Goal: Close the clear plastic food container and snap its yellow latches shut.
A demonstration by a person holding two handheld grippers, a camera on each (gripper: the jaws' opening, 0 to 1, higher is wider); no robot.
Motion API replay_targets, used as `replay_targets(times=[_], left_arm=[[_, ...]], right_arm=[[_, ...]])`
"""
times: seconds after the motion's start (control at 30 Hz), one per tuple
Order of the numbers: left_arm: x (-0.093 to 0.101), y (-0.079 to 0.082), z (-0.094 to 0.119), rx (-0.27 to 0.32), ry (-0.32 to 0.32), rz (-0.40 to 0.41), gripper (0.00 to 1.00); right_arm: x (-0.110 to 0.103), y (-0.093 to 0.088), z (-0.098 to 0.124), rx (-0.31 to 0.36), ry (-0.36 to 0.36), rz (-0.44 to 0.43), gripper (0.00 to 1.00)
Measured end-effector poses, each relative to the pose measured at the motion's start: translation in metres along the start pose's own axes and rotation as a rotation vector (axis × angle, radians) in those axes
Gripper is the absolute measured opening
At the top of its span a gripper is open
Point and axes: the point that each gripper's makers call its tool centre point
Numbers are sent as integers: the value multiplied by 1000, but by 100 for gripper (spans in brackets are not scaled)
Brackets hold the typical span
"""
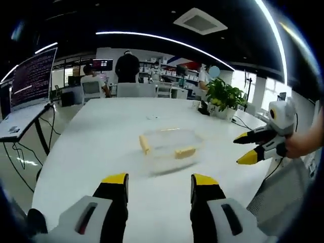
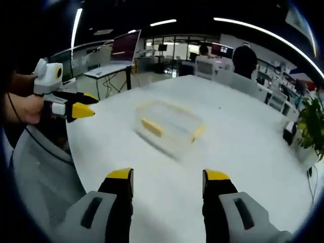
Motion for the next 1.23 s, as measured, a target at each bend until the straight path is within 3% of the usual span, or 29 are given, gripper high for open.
replay_targets(times=[0.2, 0.4, 0.53, 0.63, 0.8, 1.23], left_arm=[[0, 2, 20, 15, 29, 49, 43], [-1, 2, 26, 37, 67, 34, 42], [0, -3, 22, 22, 91, 10, 42], [2, 3, 22, 40, 106, -54, 42], [3, 1, 20, 26, 121, -110, 42], [6, 0, 21, 29, 125, -153, 42]], right_arm=[[-7, -6, 22, 11, -56, -51, 51], [-13, -2, 41, 46, -102, -28, 51], [-19, -10, 41, 33, -114, 13, 50], [-19, -2, 43, 67, -116, 31, 49], [-23, -6, 40, 47, -96, 38, 48], [-32, -10, 39, 32, -68, 80, 45]])
Point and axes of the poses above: the point that each gripper's makers call its tool centre point, and the gripper's own axes: z roughly backward along the fingers, x roughly to its right, y roughly out of its top, and after that the axes turned 5 degrees about z, right-handed
